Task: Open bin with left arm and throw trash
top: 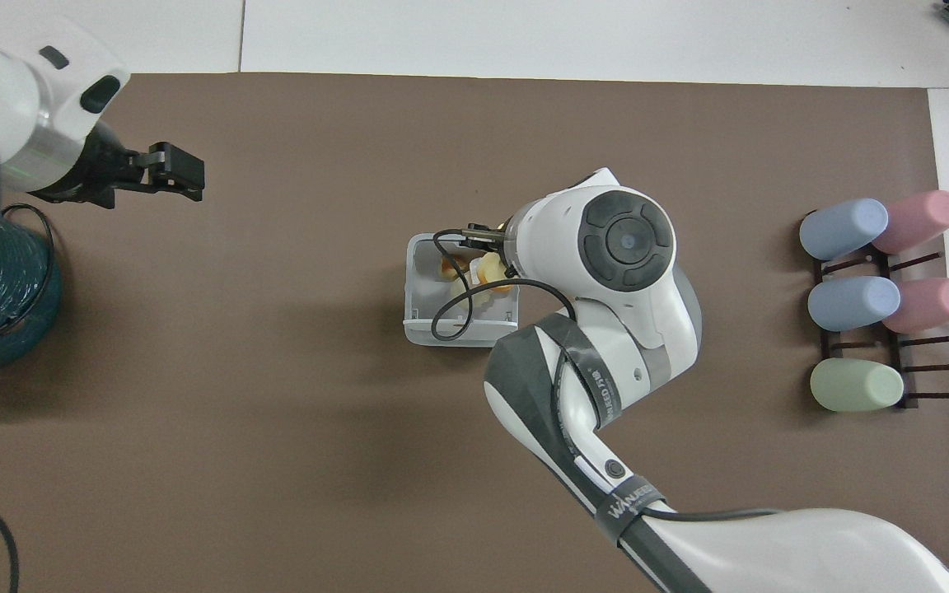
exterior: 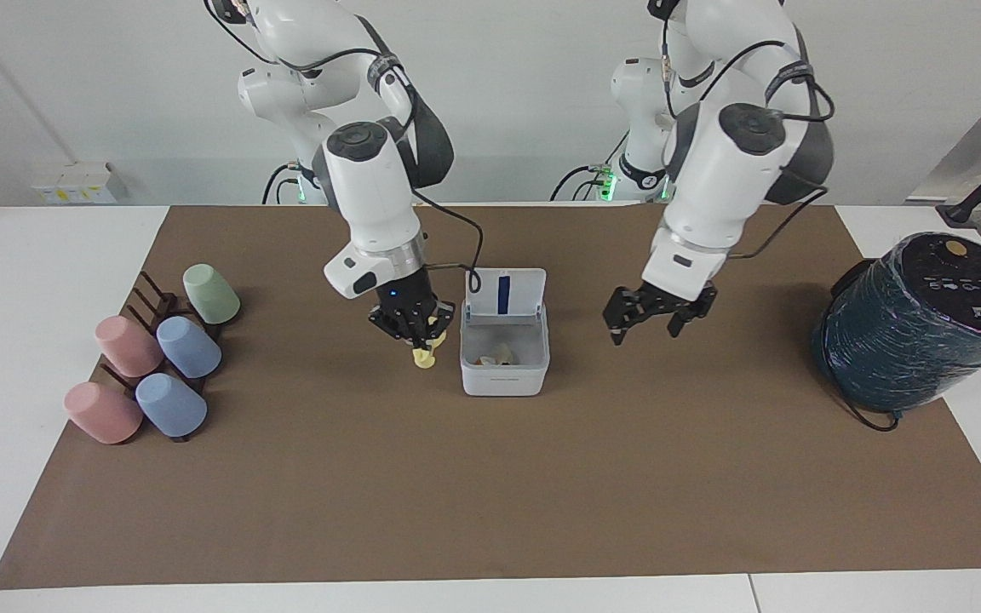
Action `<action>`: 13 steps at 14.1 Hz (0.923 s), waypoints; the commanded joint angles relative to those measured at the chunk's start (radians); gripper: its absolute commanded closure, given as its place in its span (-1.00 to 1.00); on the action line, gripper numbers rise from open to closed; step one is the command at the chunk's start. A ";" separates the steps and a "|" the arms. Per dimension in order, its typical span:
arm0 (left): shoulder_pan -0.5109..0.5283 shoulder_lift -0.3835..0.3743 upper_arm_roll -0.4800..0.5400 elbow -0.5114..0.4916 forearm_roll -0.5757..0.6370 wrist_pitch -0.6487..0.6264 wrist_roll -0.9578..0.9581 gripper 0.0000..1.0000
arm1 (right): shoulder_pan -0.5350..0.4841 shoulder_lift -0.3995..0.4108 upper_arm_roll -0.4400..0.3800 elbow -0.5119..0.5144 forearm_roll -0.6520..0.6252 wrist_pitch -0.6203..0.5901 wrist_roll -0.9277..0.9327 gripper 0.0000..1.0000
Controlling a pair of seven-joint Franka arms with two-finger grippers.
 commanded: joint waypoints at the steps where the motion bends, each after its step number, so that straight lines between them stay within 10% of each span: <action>1: 0.033 -0.075 -0.013 -0.013 0.059 -0.108 0.075 -1.00 | 0.025 0.038 0.003 0.032 -0.005 0.009 0.057 1.00; 3: 0.027 -0.097 -0.015 -0.018 0.096 -0.156 0.075 -1.00 | 0.048 0.053 0.003 0.033 -0.008 0.009 0.075 1.00; 5: 0.026 -0.102 -0.018 -0.023 0.094 -0.148 0.075 -1.00 | 0.050 0.053 0.003 0.032 -0.010 0.009 0.075 -0.63; 6: 0.024 -0.105 -0.018 -0.033 0.093 -0.139 0.076 -1.00 | 0.051 0.053 0.003 0.032 -0.010 0.005 0.075 -1.00; 13: 0.026 -0.163 -0.019 -0.179 0.076 0.028 0.073 -1.00 | 0.033 0.027 -0.003 0.027 -0.010 -0.034 0.066 -1.00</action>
